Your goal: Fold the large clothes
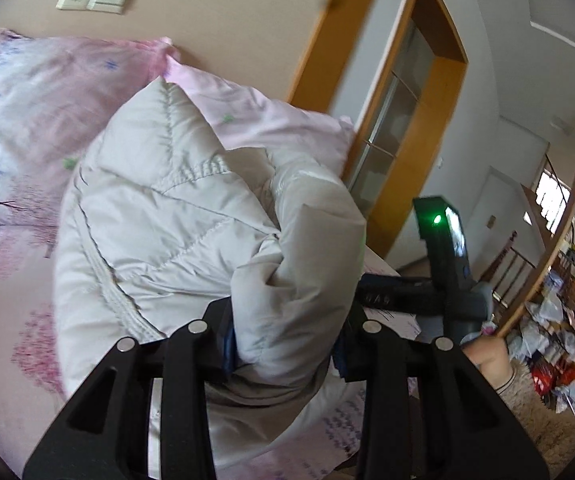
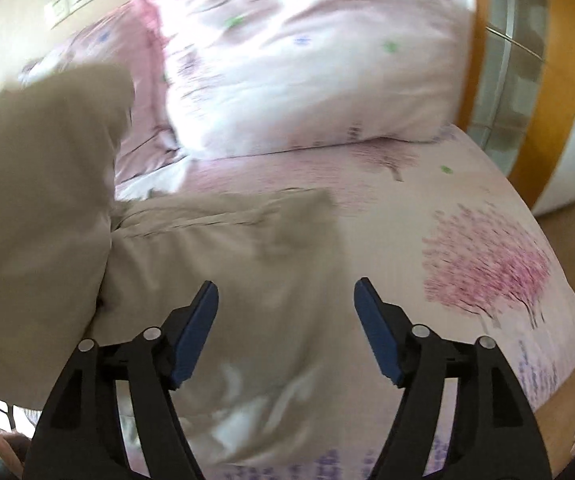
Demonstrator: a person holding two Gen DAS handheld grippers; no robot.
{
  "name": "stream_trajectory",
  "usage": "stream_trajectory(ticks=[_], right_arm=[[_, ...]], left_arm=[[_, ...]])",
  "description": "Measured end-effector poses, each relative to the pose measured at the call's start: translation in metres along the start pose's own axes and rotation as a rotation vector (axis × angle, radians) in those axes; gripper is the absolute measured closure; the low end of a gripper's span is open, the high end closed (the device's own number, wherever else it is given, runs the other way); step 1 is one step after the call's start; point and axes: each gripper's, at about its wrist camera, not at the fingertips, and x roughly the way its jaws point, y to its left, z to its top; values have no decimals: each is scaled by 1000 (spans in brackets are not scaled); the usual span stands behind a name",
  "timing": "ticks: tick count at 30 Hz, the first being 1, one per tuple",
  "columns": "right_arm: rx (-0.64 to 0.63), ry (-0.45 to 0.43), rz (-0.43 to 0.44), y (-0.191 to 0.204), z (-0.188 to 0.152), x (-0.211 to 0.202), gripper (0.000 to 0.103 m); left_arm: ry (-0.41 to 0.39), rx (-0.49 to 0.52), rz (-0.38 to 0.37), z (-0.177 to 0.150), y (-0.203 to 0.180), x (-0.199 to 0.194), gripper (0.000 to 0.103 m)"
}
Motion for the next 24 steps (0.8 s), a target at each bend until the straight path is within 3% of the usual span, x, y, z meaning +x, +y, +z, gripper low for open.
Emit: stream_trajectory(ticks=[7,13,17,24], right_arm=[[126,-32,2,-60,7,-11,28],[200,-22,187,-92,15,-16,28],[164,26,319,-86,23,-16,28],[59,88,437,-58,44,-14,28]], left_arm=[[70,73,-30,-11,-40,56,67],[100,257,41,-32,-83,95,63],[130,326,52,-44,-97,117,56],[159,361,51,-56,-108,140,42]])
